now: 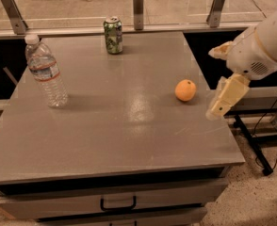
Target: Move orange near water bottle
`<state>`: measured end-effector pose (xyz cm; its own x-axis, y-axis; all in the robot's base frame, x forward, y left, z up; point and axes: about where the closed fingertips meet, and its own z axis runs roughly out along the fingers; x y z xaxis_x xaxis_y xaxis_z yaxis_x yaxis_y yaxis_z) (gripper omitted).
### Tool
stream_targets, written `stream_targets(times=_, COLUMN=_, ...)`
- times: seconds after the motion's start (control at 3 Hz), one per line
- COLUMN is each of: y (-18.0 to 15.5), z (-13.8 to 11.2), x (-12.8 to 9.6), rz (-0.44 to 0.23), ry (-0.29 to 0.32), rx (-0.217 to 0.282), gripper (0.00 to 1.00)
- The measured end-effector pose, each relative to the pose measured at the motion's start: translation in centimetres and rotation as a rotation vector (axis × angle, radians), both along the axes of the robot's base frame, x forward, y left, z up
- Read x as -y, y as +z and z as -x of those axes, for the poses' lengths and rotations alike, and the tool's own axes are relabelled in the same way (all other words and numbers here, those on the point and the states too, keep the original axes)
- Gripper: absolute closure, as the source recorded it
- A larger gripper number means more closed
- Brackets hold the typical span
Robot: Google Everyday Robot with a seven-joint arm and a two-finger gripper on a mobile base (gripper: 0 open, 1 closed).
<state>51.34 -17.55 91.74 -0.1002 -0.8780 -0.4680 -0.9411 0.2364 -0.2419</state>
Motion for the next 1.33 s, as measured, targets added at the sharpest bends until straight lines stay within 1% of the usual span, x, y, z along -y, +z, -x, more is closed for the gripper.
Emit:
stream_targets(times=0.33, y=-1.9, z=-1.8, x=-1.2, rz=-0.094, ry=0.019, rx=-0.001, gripper=0.00)
stream_targets(times=0.67, y=-3.8, z=-3.1, x=-2.3, rz=-0.159, ry=0.035, rx=-0.006, gripper=0.00)
stream_targets(times=1.0, y=-5.8, z=-4.2, x=-2.8, rz=-0.209, ry=0.038, rx=-0.022, gripper=0.00)
stream_targets(times=1.33, y=-7.0, z=-5.1, x=-3.5, rz=-0.258, ry=0.041, rx=-0.037, gripper=0.18)
